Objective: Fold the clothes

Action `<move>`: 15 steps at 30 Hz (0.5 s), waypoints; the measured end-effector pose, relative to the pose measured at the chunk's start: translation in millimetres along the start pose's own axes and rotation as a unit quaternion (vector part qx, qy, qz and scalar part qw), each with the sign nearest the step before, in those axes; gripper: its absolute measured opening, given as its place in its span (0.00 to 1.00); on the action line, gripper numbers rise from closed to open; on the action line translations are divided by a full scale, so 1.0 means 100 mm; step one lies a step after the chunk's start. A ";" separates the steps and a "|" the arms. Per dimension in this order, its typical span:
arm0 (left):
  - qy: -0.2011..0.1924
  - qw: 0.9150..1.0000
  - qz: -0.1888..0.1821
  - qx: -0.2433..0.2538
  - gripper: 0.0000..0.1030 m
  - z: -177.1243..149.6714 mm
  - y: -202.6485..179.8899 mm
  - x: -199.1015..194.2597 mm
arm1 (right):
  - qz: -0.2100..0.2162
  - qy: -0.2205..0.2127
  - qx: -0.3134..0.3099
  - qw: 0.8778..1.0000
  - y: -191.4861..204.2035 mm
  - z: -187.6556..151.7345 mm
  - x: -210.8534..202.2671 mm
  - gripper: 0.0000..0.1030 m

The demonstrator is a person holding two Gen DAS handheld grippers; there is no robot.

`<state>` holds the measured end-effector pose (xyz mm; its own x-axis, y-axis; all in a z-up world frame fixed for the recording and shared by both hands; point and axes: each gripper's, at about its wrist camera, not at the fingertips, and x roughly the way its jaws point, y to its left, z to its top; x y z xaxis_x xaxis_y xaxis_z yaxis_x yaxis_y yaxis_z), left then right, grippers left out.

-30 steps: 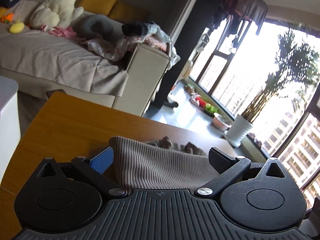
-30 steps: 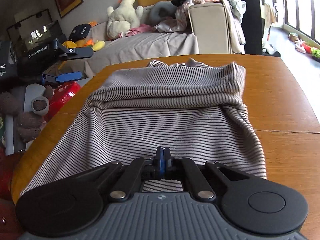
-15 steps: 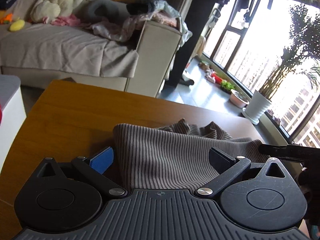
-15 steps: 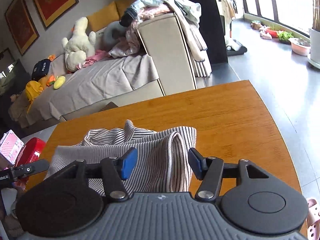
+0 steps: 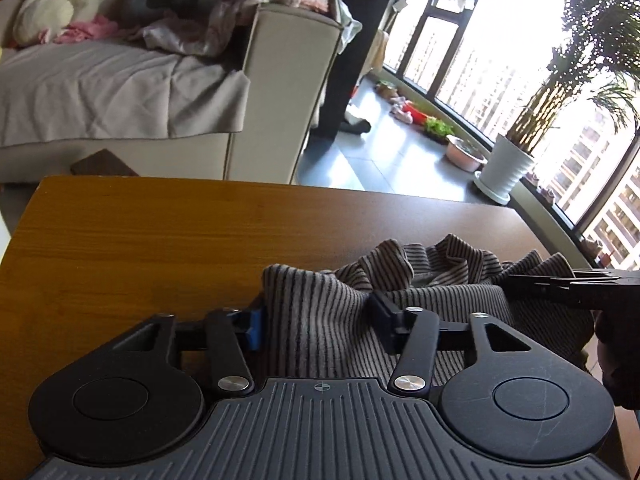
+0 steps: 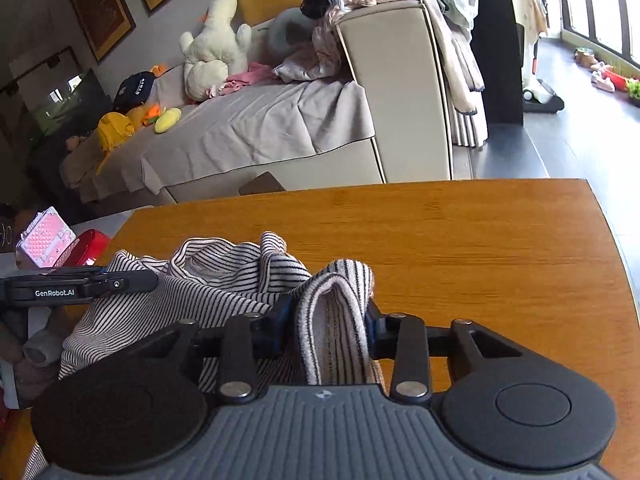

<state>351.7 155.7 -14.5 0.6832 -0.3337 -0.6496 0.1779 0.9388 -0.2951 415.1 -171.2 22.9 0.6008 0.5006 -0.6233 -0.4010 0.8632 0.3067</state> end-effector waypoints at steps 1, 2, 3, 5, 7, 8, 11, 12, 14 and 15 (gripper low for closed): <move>-0.002 1.000 0.000 -0.001 0.34 0.02 -0.01 -0.04 | 0.001 -0.011 -0.008 1.000 0.04 0.02 -0.08 0.25; -0.008 1.000 0.001 0.002 0.32 0.03 -0.03 -0.13 | 0.002 -0.021 -0.016 1.000 0.08 0.04 -0.16 0.24; -0.018 1.000 0.002 0.010 0.31 0.04 -0.08 -0.24 | 0.006 -0.033 -0.028 0.999 0.14 0.03 -0.29 0.23; -0.046 0.999 -0.006 0.027 0.28 0.02 -0.19 -0.57 | 0.021 -0.058 -0.057 0.996 0.27 -0.01 -0.62 0.23; -0.069 0.997 -0.015 0.041 0.27 -0.05 -0.27 -0.89 | 0.025 -0.069 -0.083 0.994 0.39 -0.12 -0.94 0.22; -0.077 0.996 -0.020 0.045 0.27 -0.11 -0.31 -1.04 | 0.026 -0.072 -0.094 0.993 0.45 -0.20 -1.08 0.21; -0.089 0.994 -0.030 0.051 0.26 -0.38 -0.39 -1.43 | 0.025 -0.074 -0.124 0.989 0.61 -0.47 -1.45 0.19; -0.090 0.994 -0.030 0.055 0.26 -0.47 -0.41 -1.52 | 0.022 -0.071 -0.133 0.988 0.66 -0.57 -1.54 0.17; -0.086 0.994 -0.028 0.059 0.25 -0.68 -0.45 -1.68 | 0.017 -0.063 -0.148 0.987 0.75 -0.79 -1.69 0.16; -0.079 0.995 -0.028 0.059 0.25 -0.78 -0.46 -1.73 | 0.017 -0.057 -0.150 0.987 0.78 -0.90 -1.74 0.16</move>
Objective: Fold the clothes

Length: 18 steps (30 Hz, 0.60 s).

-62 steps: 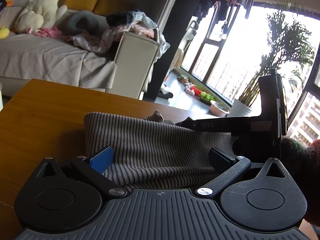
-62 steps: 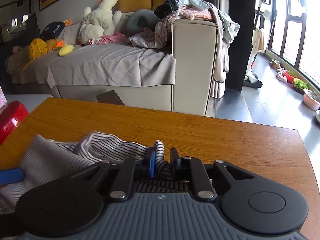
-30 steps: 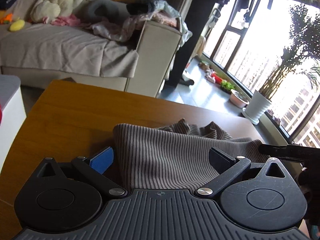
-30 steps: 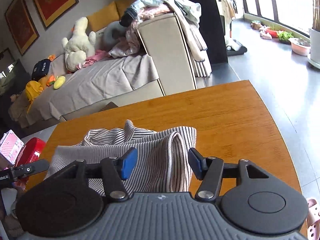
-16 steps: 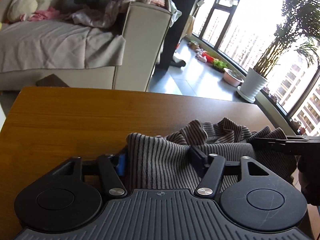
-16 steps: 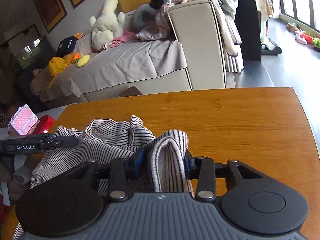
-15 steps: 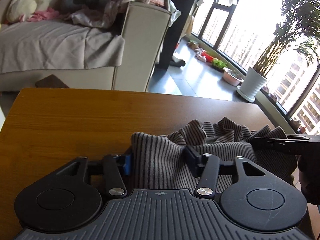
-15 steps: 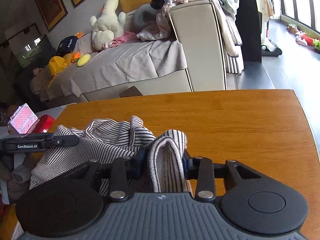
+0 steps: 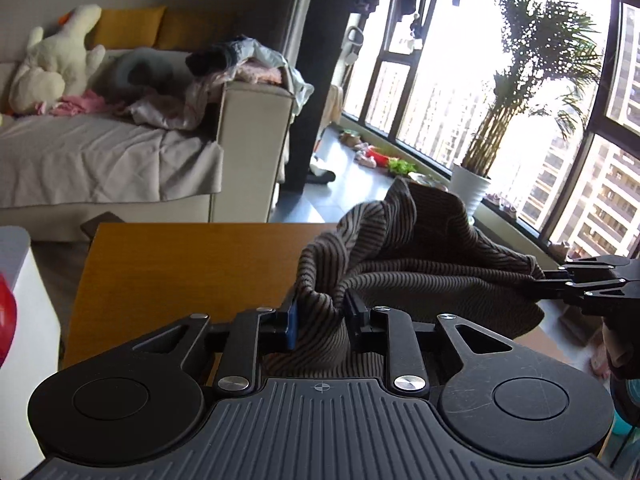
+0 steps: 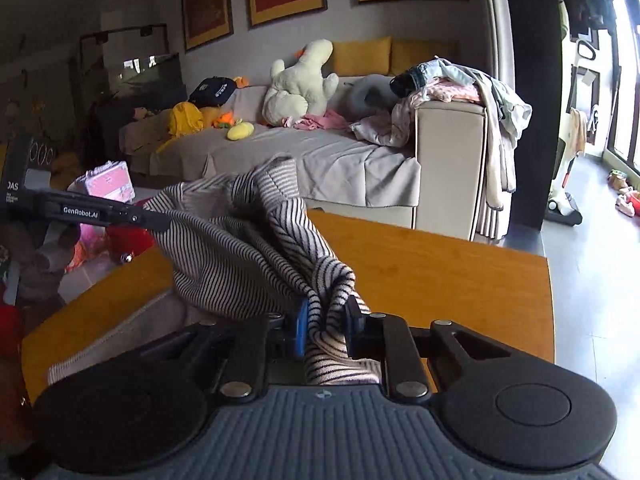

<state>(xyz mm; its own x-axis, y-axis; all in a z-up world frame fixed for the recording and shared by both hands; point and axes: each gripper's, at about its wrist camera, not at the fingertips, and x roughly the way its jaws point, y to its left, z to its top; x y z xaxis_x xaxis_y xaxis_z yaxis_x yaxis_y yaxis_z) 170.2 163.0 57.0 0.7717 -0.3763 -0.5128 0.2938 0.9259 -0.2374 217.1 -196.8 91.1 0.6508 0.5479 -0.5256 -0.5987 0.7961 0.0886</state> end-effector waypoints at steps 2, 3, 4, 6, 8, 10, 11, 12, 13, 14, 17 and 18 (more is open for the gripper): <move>0.017 1.000 0.001 0.001 0.25 -0.19 -0.04 -0.10 | -0.001 0.018 -0.002 1.000 0.10 -0.20 -0.08 0.16; 0.029 1.000 0.004 0.004 0.25 -0.29 -0.06 -0.14 | -0.005 0.029 -0.002 1.000 0.15 -0.30 -0.10 0.16; 0.041 0.999 0.008 0.005 0.25 -0.39 -0.06 -0.16 | -0.010 0.039 -0.002 0.999 0.19 -0.41 -0.11 0.16; 0.053 0.999 0.011 0.003 0.25 -0.53 -0.04 -0.22 | -0.018 0.057 0.001 0.998 0.25 -0.59 -0.14 0.16; 0.061 0.998 0.013 0.001 0.25 -0.65 0.00 -0.30 | -0.030 0.065 0.009 0.997 0.27 -0.72 -0.20 0.16; 0.069 0.997 0.015 -0.001 0.25 -0.78 0.04 -0.37 | -0.042 0.061 0.027 0.997 0.24 -0.79 -0.29 0.16; 0.065 0.998 0.013 -0.006 0.29 -0.80 0.06 -0.42 | -0.045 0.057 0.042 0.996 0.21 -0.81 -0.33 0.16; 0.053 0.998 0.008 -0.013 0.32 -0.80 0.09 -0.49 | -0.048 0.050 0.062 0.996 0.16 -0.82 -0.39 0.17; 0.040 0.999 0.003 -0.023 0.41 -0.78 0.12 -0.56 | -0.048 0.042 0.093 0.994 0.10 -0.83 -0.43 0.20; 0.027 0.999 -0.002 -0.035 0.50 -0.76 0.15 -0.63 | -0.046 0.033 0.129 0.990 0.03 -0.83 -0.46 0.30; -0.009 0.996 -0.018 -0.082 0.63 -0.63 0.26 -0.74 | -0.019 0.007 0.236 0.971 -0.13 -0.86 -0.51 0.52; -0.016 0.995 -0.021 -0.099 0.66 -0.56 0.30 -0.73 | -0.004 -0.002 0.271 0.963 -0.17 -0.87 -0.51 0.53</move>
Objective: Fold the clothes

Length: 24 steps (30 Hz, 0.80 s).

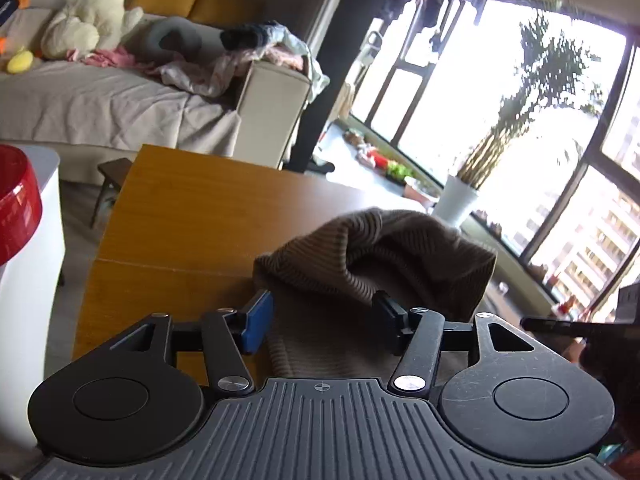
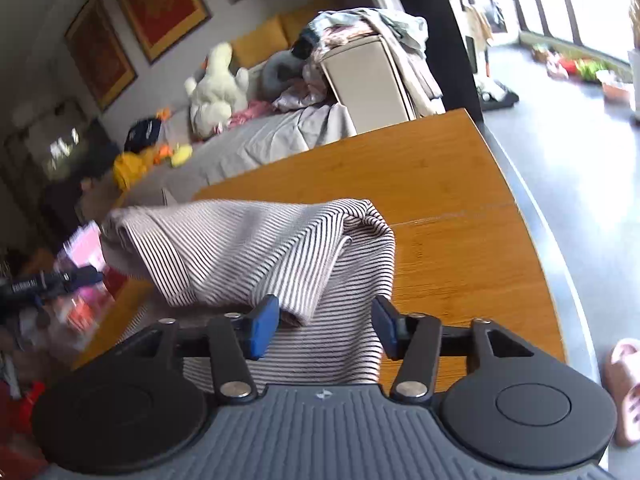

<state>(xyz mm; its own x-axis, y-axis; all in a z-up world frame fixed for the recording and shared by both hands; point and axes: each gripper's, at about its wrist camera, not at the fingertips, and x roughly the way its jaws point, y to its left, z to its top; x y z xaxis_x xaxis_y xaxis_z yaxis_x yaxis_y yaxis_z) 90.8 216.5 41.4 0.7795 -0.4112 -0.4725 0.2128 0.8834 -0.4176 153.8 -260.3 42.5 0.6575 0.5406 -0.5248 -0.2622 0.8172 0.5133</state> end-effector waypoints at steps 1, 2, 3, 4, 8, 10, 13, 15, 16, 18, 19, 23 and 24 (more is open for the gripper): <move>-0.002 1.000 -0.003 -0.014 0.71 0.07 0.01 0.04 | 0.017 -0.002 0.034 0.999 -0.03 0.01 0.04 0.53; 0.002 1.000 -0.005 -0.025 0.74 0.15 0.00 0.12 | 0.029 -0.001 0.059 0.998 -0.04 0.03 0.11 0.55; 0.006 0.999 -0.007 -0.036 0.76 0.22 0.00 0.19 | 0.037 0.002 0.076 0.996 -0.05 0.06 0.20 0.57; 0.010 0.999 -0.009 -0.048 0.80 0.29 -0.01 0.26 | 0.036 0.004 0.084 0.996 -0.04 0.08 0.29 0.58; 0.050 0.996 -0.004 -0.068 0.83 0.46 -0.05 0.64 | 0.009 0.025 0.099 0.995 -0.01 0.08 0.70 0.66; 0.081 0.994 0.004 -0.074 0.83 0.44 -0.06 0.82 | 0.008 0.031 0.091 0.995 0.05 0.04 0.85 0.61; 0.107 0.991 0.017 -0.077 0.81 0.39 -0.06 0.99 | 0.018 0.019 0.037 0.999 0.21 0.21 0.81 0.21; 0.105 0.992 0.015 -0.063 0.81 0.39 -0.07 0.99 | 0.032 -0.009 0.006 0.999 0.28 0.39 0.67 0.18; 0.105 0.993 0.014 -0.058 0.81 0.38 -0.07 0.98 | 0.026 -0.022 -0.010 0.999 0.30 0.47 0.57 0.17; 0.108 0.993 0.012 -0.055 0.82 0.35 -0.06 0.97 | 0.003 -0.029 -0.036 0.999 0.28 0.58 0.44 0.16; 0.111 0.992 0.014 -0.050 0.82 0.33 -0.06 0.97 | -0.014 -0.020 -0.042 0.999 0.24 0.58 0.43 0.16; 0.126 0.991 0.039 -0.016 0.82 0.22 -0.04 0.98 | -0.097 0.015 -0.038 0.994 -0.03 0.43 0.40 0.19; 0.130 0.991 0.043 -0.011 0.82 0.19 -0.03 0.97 | -0.096 0.018 -0.016 0.995 -0.12 0.37 0.38 0.22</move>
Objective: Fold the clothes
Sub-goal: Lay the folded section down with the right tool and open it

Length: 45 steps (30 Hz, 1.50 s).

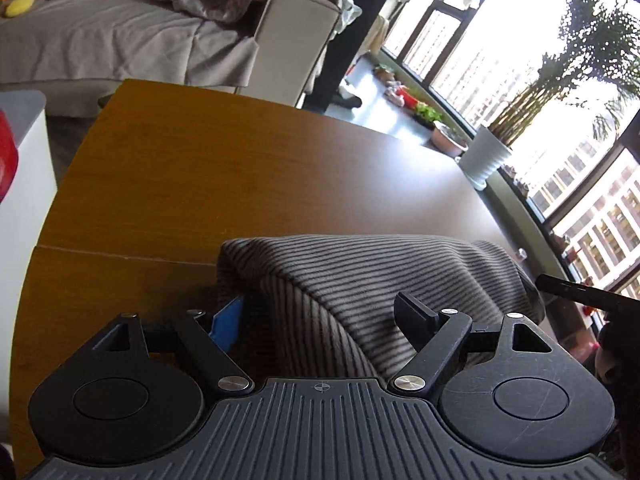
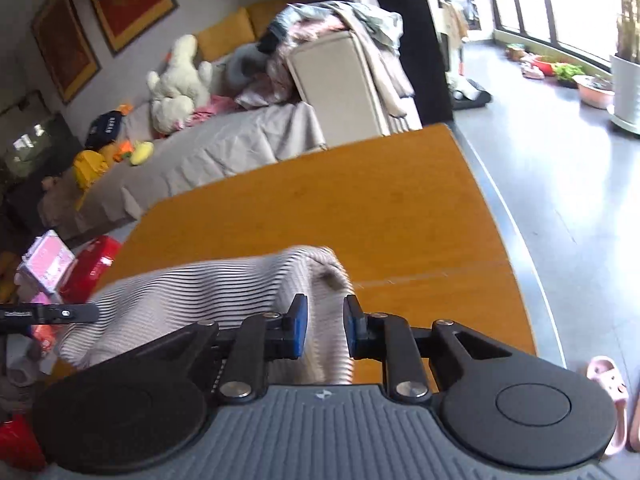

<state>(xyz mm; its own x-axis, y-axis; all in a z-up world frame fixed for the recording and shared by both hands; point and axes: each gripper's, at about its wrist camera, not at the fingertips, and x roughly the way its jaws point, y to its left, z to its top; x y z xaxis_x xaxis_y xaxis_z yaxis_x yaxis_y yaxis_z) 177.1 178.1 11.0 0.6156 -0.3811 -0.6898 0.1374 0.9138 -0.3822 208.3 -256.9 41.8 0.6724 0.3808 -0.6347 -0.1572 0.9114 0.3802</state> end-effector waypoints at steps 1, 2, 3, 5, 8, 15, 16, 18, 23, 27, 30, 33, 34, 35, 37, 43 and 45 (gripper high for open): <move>0.003 1.000 -0.001 0.001 0.82 -0.03 0.01 -0.01 | 0.016 0.002 0.029 0.999 -0.08 -0.05 -0.01 0.26; 0.006 1.000 -0.003 0.001 0.82 -0.05 0.03 -0.02 | 0.035 0.003 0.058 0.998 -0.16 -0.09 -0.02 0.34; 0.008 1.000 -0.005 0.001 0.82 -0.06 0.04 -0.04 | 0.046 0.000 0.073 0.996 -0.20 -0.13 -0.03 0.38; 0.008 1.000 -0.012 -0.004 0.82 -0.08 0.04 -0.06 | 0.051 -0.009 0.063 0.997 -0.17 -0.17 -0.02 0.41; 0.017 0.999 -0.027 -0.015 0.82 -0.10 0.02 -0.02 | 0.056 -0.014 0.041 0.998 -0.06 -0.19 0.04 0.45; 0.029 0.999 -0.035 -0.005 0.78 -0.21 -0.09 0.15 | 0.055 -0.126 -0.003 0.990 0.18 -0.29 -0.21 0.71; 0.028 0.999 -0.036 -0.004 0.77 -0.20 -0.09 0.17 | 0.067 -0.109 -0.009 0.992 0.21 -0.27 -0.20 0.77; 0.025 0.999 -0.039 -0.002 0.76 -0.19 -0.10 0.19 | 0.072 -0.073 -0.023 0.994 0.29 -0.28 -0.09 0.81; 0.013 0.999 -0.043 0.001 0.74 -0.17 -0.09 0.24 | 0.039 -0.013 -0.071 0.997 0.49 -0.36 0.33 0.75; 0.004 0.999 -0.037 0.004 0.64 -0.14 -0.07 0.26 | 0.040 -0.015 -0.092 0.995 0.60 -0.31 0.52 0.49; -0.004 1.000 -0.025 0.002 0.56 -0.04 -0.04 0.31 | 0.043 -0.015 -0.094 0.994 0.62 -0.21 0.65 0.41; -0.011 1.000 -0.017 0.001 0.47 0.07 -0.03 0.37 | 0.032 -0.024 -0.106 0.994 0.65 -0.12 0.70 0.34; -0.015 1.000 -0.012 0.004 0.43 0.11 -0.05 0.37 | 0.032 -0.027 -0.109 0.993 0.67 -0.09 0.68 0.32; -0.020 1.000 -0.008 0.009 0.40 0.14 -0.06 0.35 | 0.034 -0.031 -0.111 0.993 0.68 -0.07 0.64 0.29; -0.034 0.999 -0.004 0.021 0.37 0.18 -0.13 0.26 | 0.043 -0.039 -0.115 0.992 0.72 -0.01 0.56 0.26; -0.063 0.997 -0.023 0.035 0.36 0.14 -0.35 -0.14 | 0.093 -0.064 -0.103 0.988 0.76 0.07 0.08 0.24; -0.063 0.997 -0.028 0.044 0.36 0.04 -0.41 -0.28 | 0.106 -0.066 -0.095 0.988 0.73 0.02 -0.07 0.24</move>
<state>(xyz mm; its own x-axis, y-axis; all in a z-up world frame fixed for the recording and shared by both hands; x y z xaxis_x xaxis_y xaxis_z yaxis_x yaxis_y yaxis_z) 157.3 151.5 48.6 0.6973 -0.4153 -0.5842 0.2375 0.9028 -0.3585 193.7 -193.8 75.4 0.6966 0.5535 -0.4564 -0.4290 0.8313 0.3534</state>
